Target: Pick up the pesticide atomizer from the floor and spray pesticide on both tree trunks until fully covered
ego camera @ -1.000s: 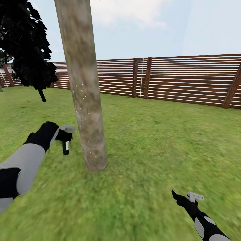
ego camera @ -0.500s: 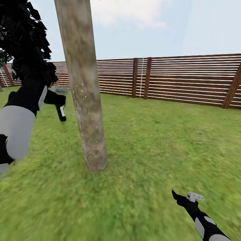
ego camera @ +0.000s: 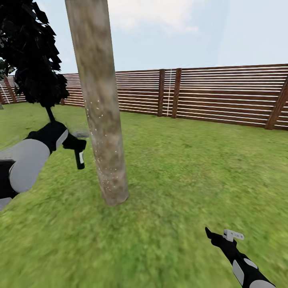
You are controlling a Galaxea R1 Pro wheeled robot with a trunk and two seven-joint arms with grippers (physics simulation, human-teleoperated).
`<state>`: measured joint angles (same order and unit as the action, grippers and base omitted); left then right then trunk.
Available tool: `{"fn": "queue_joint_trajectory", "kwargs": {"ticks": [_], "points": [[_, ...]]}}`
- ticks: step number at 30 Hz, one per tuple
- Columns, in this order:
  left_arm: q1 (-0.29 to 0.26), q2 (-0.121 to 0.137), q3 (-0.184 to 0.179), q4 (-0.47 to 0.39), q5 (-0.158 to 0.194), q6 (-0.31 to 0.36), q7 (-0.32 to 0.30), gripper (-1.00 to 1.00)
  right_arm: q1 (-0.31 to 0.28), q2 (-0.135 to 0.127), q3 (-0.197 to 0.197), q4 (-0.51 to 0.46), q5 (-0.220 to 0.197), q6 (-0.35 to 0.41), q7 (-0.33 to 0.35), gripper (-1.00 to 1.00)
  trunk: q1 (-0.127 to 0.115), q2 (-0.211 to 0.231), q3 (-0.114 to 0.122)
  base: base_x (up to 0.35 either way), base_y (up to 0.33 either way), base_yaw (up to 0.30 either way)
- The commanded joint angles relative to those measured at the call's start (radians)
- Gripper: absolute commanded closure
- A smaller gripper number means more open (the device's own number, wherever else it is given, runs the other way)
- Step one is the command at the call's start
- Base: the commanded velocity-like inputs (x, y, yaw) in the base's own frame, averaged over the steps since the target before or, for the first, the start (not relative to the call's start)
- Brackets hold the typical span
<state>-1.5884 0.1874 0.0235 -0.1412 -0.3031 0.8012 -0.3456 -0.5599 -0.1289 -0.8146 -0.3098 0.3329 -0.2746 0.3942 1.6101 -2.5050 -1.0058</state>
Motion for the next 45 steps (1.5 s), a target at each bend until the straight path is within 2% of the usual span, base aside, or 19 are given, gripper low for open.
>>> {"fn": "queue_joint_trajectory", "kwargs": {"ticks": [1, 3, 5, 6, 7, 8, 10, 12, 16, 17, 20, 21, 23, 30, 45], "points": [[0.016, 0.001, 0.002, 0.021, 0.001, -0.023, 0.001, 1.00, 0.000, 0.000, 0.000, 0.000, 0.000, 0.000, 0.000, -1.00, 0.000, 0.000, 0.000, 0.000, 0.000, 0.000], [0.115, 0.002, 0.002, 0.039, 0.000, -0.058, 0.004, 1.00, 0.000, 0.000, 0.000, 0.000, 0.000, 0.000, 0.000, -1.00, 0.000, 0.000, 0.000, 0.000, 0.000, 0.000], [0.159, 0.002, 0.002, 0.041, 0.001, -0.104, 0.011, 1.00, 0.000, 0.000, 0.000, 0.000, 0.000, 0.000, 0.000, -1.00, 0.000, 0.000, 0.000, 0.000, 0.000, 0.000], [0.202, 0.003, 0.003, 0.042, 0.001, -0.132, 0.030, 1.00, 0.000, 0.000, 0.000, 0.000, 0.000, 0.000, 0.000, -1.00, 0.000, 0.000, 0.000, 0.000, 0.000, 0.000], [0.284, 0.003, 0.003, 0.043, 0.002, -0.169, 0.076, 1.00, 0.000, 0.000, 0.000, 0.000, 0.000, 0.000, 0.000, -1.00, 0.000, 0.000, 0.000, 0.000, 0.000, 0.000], [0.334, 0.003, 0.004, 0.043, 0.002, -0.221, 0.090, 1.00, 0.000, 0.000, 0.000, 0.000, 0.000, 0.000, 0.000, -1.00, 0.000, 0.000, 0.000, 0.000, 0.000, 0.000], [0.386, 0.002, 0.004, 0.043, 0.003, -0.270, 0.099, 1.00, 0.000, 0.000, 0.000, 0.000, 0.000, 0.000, 0.000, -1.00, 0.000, 0.000, 0.000, 0.000, 0.000, 0.000], [0.439, -0.001, 0.004, 0.043, 0.008, -0.304, 0.134, 1.00, 0.000, 0.000, 0.000, 0.000, 0.000, 0.000, 0.002, -1.00, 0.000, 0.000, 0.000, 0.000, 0.000, 0.000], [0.494, -0.003, 0.005, 0.049, 0.023, -0.322, 0.142, 1.00, 0.000, 0.000, 0.000, 0.000, 0.000, 0.000, 0.003, -1.00, 0.000, 0.000, 0.000, 0.000, 0.000, 0.081], [0.519, -0.004, 0.006, 0.049, 0.067, -0.367, 0.143, 1.00, 0.000, 0.000, 0.000, 0.000, 0.000, 0.000, 0.003, -1.00, 0.000, 0.000, 0.000, 0.000, 0.000, 0.232], [0.537, -0.004, 0.006, 0.050, 0.234, -0.420, 0.143, 1.00, 0.000, 0.000, 0.000, 0.000, 0.001, 0.000, 0.002, -1.00, 0.000, 0.000, 0.000, 0.000, -0.114, 0.212], [0.540, -0.003, 0.006, 0.050, 0.265, -0.425, 0.143, 1.00, 0.000, 0.000, 0.000, 0.000, 0.001, 0.000, 0.002, -1.00, 0.000, 0.000, 0.000, 0.000, -0.258, 0.073], [0.553, -0.003, 0.005, 0.049, 0.293, -0.430, 0.144, 1.00, 0.000, 0.000, 0.000, 0.001, 0.002, 0.000, 0.001, -1.00, 0.000, 0.000, 0.000, 0.000, -0.295, 0.018], [0.554, -0.011, 0.004, 0.051, 0.296, -0.430, 0.144, 1.00, 0.000, 0.005, 0.000, 0.001, 0.000, 0.000, 0.002, -1.00, 0.000, 0.000, 0.000, 0.000, -0.308, 0.039], [0.554, -0.011, 0.005, 0.051, 0.297, -0.430, 0.143, 1.00, 0.000, 0.008, 0.000, 0.002, 0.001, 0.000, 0.002, -1.00, 0.000, 0.000, 0.000, 0.000, -0.269, 0.270]]}}
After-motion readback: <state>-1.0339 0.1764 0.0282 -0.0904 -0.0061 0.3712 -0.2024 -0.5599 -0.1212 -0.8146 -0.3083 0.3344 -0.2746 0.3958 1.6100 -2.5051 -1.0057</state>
